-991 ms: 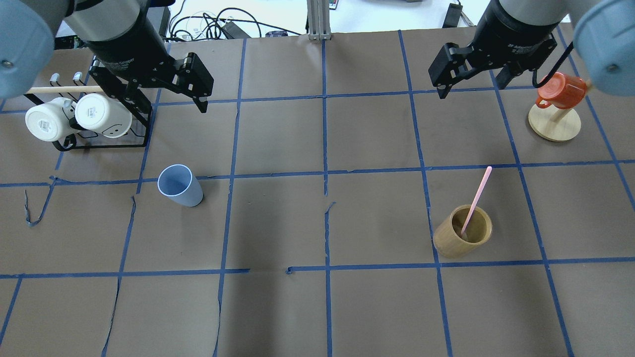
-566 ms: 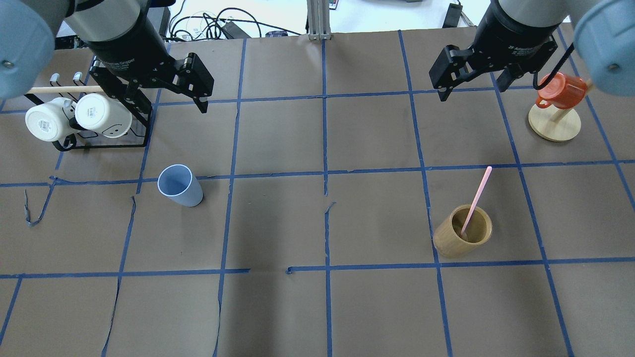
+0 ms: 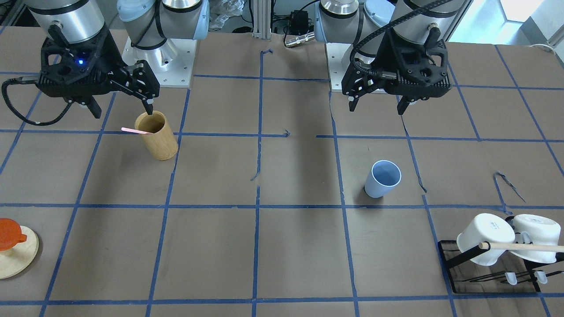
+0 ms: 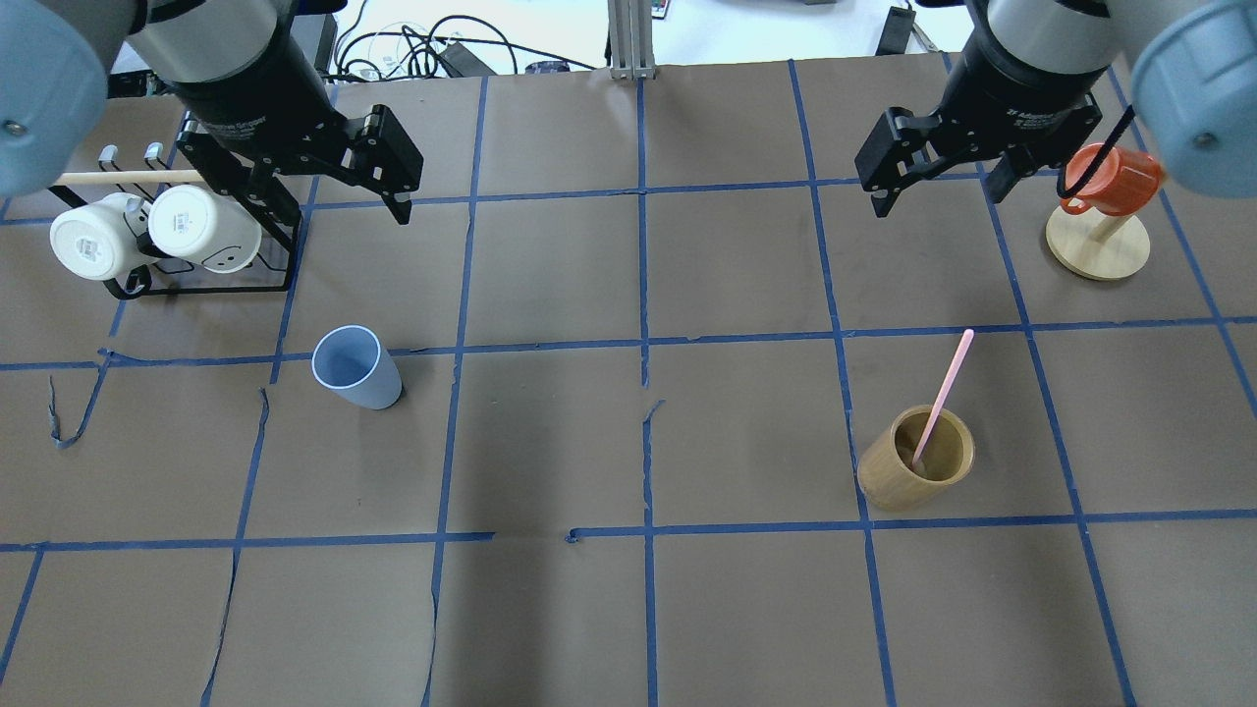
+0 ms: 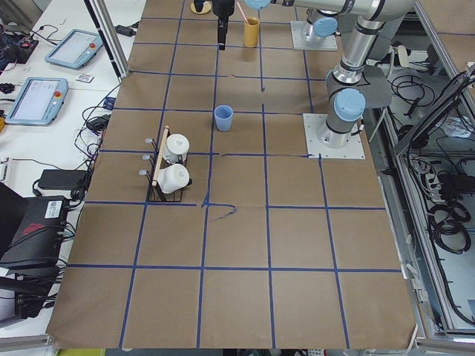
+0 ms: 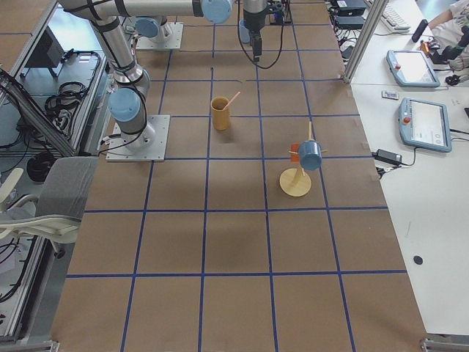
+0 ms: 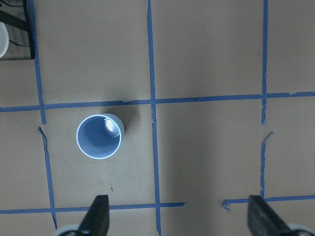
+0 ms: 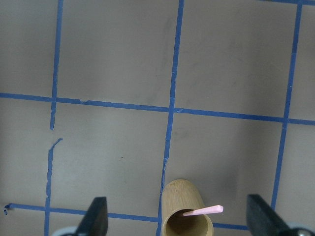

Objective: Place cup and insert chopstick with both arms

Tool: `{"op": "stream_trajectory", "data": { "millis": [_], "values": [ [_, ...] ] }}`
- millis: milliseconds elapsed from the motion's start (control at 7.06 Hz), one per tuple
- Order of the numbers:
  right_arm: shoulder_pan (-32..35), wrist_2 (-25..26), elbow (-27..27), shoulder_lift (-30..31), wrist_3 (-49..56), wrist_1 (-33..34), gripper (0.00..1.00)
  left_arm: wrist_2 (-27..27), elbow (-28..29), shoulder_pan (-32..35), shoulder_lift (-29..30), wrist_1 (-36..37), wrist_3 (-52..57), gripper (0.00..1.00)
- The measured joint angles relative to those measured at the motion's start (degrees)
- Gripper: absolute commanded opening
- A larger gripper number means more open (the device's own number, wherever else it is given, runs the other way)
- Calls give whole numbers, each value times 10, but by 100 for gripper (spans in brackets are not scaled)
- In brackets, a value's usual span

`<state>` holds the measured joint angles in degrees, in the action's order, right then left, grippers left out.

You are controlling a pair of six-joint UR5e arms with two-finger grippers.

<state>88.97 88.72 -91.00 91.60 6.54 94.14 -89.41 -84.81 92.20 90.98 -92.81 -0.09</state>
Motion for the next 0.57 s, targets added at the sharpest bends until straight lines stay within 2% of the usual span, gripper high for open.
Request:
{"op": "stream_trajectory", "data": {
  "millis": [566],
  "values": [
    [-1,4,-4,6,0,7,100,0,0,0,0,0,0,100]
  ]
}}
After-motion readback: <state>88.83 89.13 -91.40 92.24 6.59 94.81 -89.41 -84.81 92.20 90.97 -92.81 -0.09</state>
